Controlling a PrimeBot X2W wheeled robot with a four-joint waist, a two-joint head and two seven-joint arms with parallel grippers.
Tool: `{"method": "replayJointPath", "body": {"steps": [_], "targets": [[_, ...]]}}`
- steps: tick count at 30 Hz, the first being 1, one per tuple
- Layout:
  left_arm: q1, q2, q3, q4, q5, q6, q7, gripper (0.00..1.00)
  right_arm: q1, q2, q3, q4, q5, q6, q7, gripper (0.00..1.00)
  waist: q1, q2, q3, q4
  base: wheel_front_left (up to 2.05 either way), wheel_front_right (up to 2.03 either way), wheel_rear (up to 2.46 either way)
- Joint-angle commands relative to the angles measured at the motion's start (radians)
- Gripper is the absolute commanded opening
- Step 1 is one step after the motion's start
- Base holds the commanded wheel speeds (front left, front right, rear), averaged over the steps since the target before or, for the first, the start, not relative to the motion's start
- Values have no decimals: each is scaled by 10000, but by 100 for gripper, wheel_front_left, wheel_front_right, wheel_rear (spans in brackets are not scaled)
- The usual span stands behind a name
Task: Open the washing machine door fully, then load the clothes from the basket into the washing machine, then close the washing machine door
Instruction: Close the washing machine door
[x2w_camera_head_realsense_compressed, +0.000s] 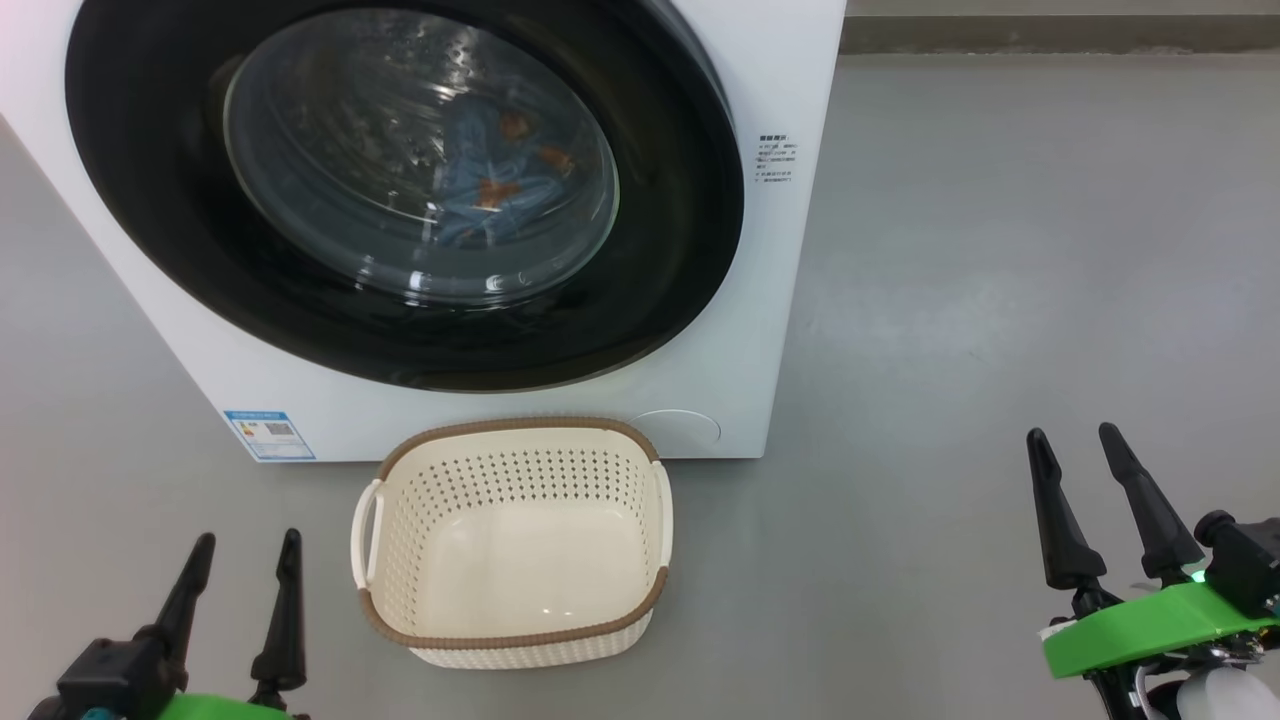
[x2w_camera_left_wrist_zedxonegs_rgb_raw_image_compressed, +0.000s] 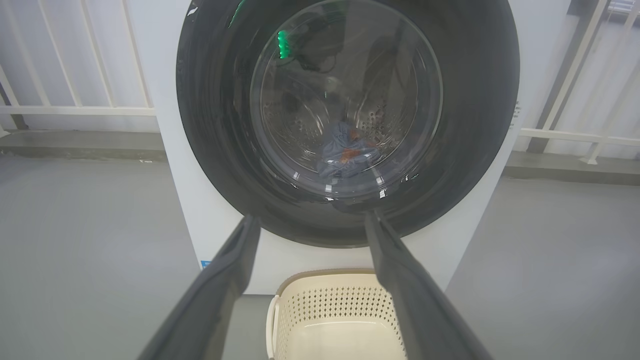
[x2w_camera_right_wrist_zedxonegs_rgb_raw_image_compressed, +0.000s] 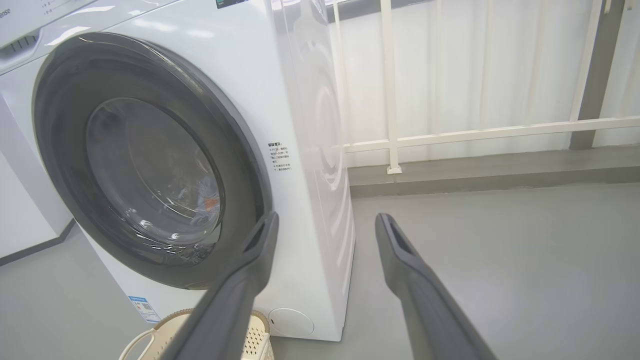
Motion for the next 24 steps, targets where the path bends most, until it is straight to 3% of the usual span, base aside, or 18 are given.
{"method": "replayJointPath", "body": {"steps": [1,24], "targets": [[-73,286,436,-341,109,-19,-65,100,73,-164,70,-285,30,0,-23,100,0,0,0,-17,0,0,0],[-31,266,420,-416,-196,-19,-65,100,29,0,-37,-440,-29,0,-23,100,0,0,176,-124,0,0,0]]}}
